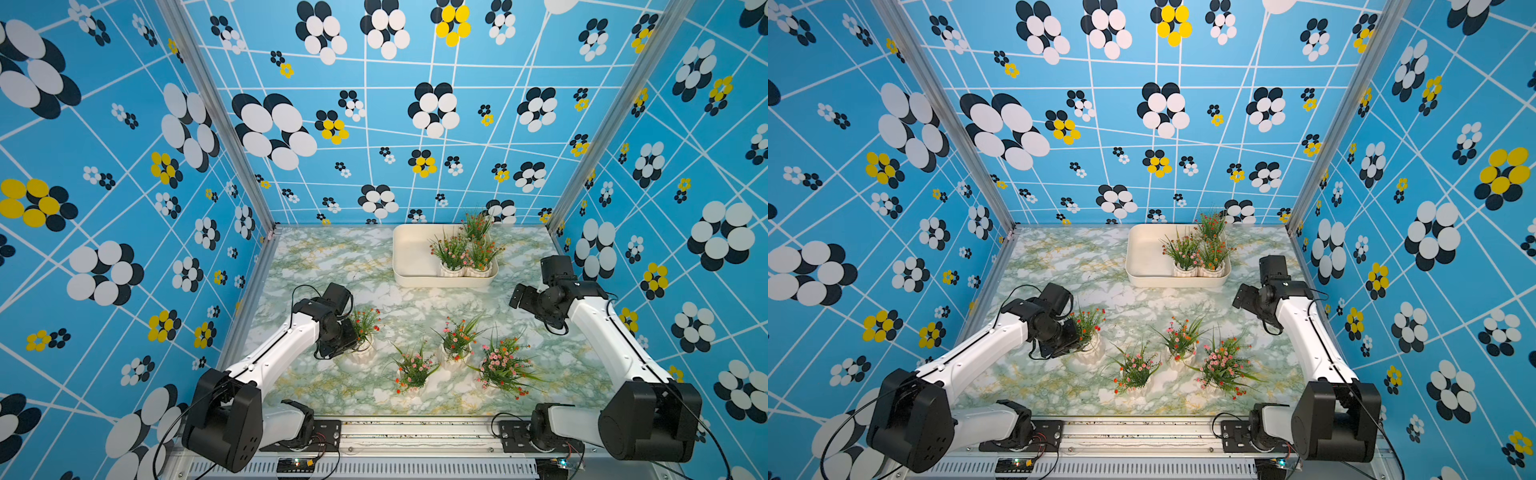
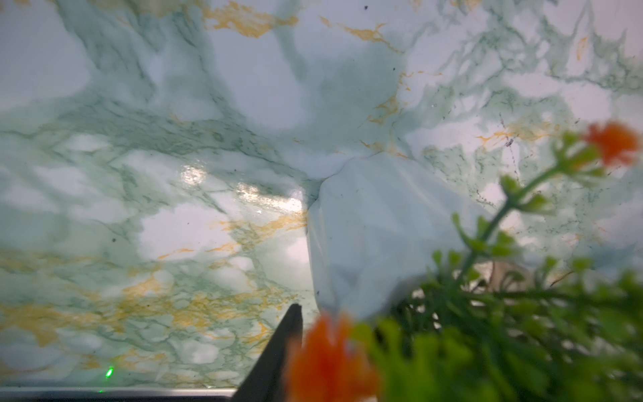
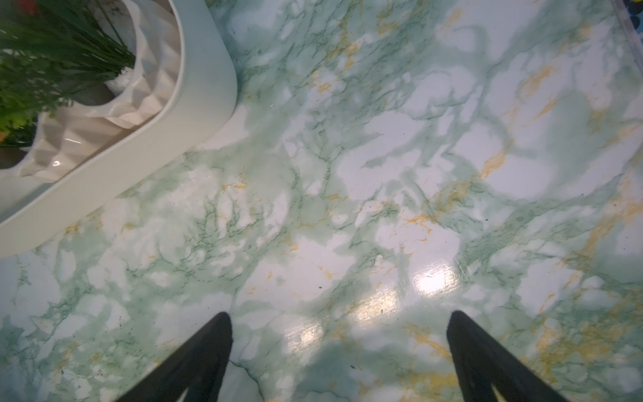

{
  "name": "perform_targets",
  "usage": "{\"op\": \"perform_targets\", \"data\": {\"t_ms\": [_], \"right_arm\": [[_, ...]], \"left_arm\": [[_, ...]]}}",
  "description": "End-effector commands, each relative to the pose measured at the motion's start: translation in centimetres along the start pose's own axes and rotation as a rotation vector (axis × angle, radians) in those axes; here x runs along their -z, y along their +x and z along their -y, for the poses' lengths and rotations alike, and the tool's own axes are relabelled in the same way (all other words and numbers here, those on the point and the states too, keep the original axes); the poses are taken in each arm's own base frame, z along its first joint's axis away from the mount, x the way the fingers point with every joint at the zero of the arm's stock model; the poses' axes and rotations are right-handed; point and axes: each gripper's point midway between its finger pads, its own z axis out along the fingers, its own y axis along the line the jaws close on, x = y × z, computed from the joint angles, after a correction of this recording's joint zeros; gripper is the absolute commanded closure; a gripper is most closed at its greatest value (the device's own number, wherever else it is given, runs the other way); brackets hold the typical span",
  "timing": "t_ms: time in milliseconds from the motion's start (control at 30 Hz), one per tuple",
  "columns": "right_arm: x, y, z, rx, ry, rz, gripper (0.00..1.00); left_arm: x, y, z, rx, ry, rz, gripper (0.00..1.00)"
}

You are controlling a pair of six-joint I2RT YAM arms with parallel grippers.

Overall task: Put the potted gypsophila into the storage box
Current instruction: Pick up the baby's breath potted plant from the center of the board.

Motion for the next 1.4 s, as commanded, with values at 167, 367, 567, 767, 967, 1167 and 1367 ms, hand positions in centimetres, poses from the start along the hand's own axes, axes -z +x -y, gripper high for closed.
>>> {"op": "perform_targets", "data": {"t_ms": [167,367,567,767,967,1167,1367], "right_arm": [[-0.2,0.7,0.7,-0.004,0.011,-0.003,0.01],[-0.4,0.8,1.0,-0.004,0.014,-0.005,0.01],[-0.2,0.8,0.9,-0.016,0.006,-0.002,0.01],[0.8,0.7,0.8,-0.03,-0.01,0.008,0.01],[1.1,0.9,1.2,-0.018,0.006,0.009,0.01],[1.1,0.8,1.0,-0.019,0.0,0.008,0.01],[1.2,0.8,1.0,-0.021,0.0,0.008,0.01]], "left_arm": [[0.7,-0.6,0.9,-0.036,-0.026,0.015,0.81],[0.6,-0.5,1.6,-0.059,-0.031,0.007,0.88],[0.0,-0.3,2.2,-0.086,-0.033,-0.01,0.88],[-0.2,-0.2,2.4,-0.1,-0.043,-0.026,0.95],[0.0,-0.7,3.1,-0.111,-0.036,-0.021,0.99],[0.5,-1.1,3.9,-0.127,-0.027,-0.016,1.0],[0.9,-1.6,4.7,-0.142,-0.014,-0.011,1.0]]}}
